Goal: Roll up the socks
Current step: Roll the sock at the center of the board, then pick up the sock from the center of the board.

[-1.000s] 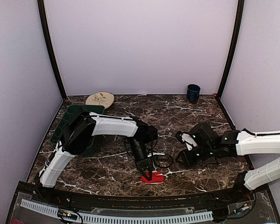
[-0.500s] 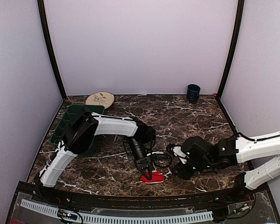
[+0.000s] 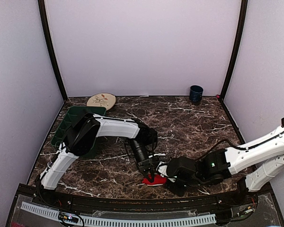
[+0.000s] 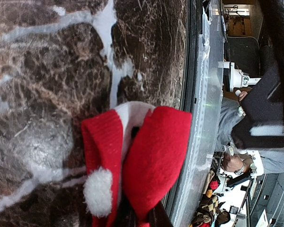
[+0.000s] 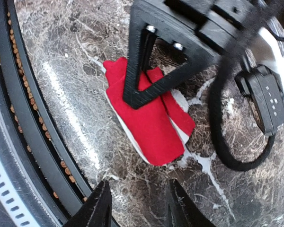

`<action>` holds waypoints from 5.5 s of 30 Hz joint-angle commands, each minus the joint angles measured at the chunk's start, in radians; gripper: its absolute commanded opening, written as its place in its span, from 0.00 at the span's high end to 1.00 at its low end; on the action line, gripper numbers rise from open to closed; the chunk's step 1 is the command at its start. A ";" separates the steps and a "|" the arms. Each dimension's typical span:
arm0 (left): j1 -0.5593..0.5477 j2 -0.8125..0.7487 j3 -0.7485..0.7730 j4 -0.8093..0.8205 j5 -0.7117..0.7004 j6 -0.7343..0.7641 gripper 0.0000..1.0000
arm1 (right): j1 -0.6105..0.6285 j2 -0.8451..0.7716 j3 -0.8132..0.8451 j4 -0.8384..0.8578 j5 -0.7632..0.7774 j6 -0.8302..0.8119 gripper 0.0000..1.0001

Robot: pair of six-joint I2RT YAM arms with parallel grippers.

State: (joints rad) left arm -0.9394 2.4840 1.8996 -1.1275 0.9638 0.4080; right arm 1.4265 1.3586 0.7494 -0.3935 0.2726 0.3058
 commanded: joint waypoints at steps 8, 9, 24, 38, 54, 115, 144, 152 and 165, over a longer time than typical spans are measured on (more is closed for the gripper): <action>0.014 0.056 -0.023 0.035 -0.119 0.011 0.99 | 0.024 0.173 0.102 0.048 0.124 -0.175 0.49; 0.016 0.056 -0.023 0.035 -0.117 0.012 0.99 | 0.025 0.185 0.104 0.050 0.125 -0.186 0.48; 0.026 0.058 -0.022 0.036 -0.096 0.014 0.99 | -0.037 0.298 0.120 0.073 0.124 -0.281 0.45; 0.043 0.047 -0.022 0.035 -0.078 0.013 0.99 | -0.093 0.344 0.131 0.041 0.015 -0.321 0.74; 0.086 0.006 -0.032 0.048 -0.153 -0.046 0.86 | -0.176 0.382 0.191 -0.027 -0.168 -0.348 0.99; -0.121 -0.945 -1.151 1.279 -0.943 0.005 0.53 | -0.515 0.692 0.590 -0.314 -0.973 -0.232 0.99; -0.223 -0.743 -1.015 1.201 -0.997 0.197 0.52 | -0.540 0.724 0.608 -0.344 -1.024 -0.270 0.99; -0.223 -0.685 -0.964 1.154 -0.997 0.219 0.54 | -0.541 0.734 0.614 -0.352 -1.042 -0.284 0.99; -0.223 -0.607 -0.862 0.990 -0.923 0.203 0.97 | -0.554 0.714 0.602 -0.340 -1.044 -0.273 0.98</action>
State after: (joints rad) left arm -1.1595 1.8458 1.0206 -0.0490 -0.0010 0.6258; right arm 0.8715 2.0716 1.3464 -0.7540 -0.7563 0.0345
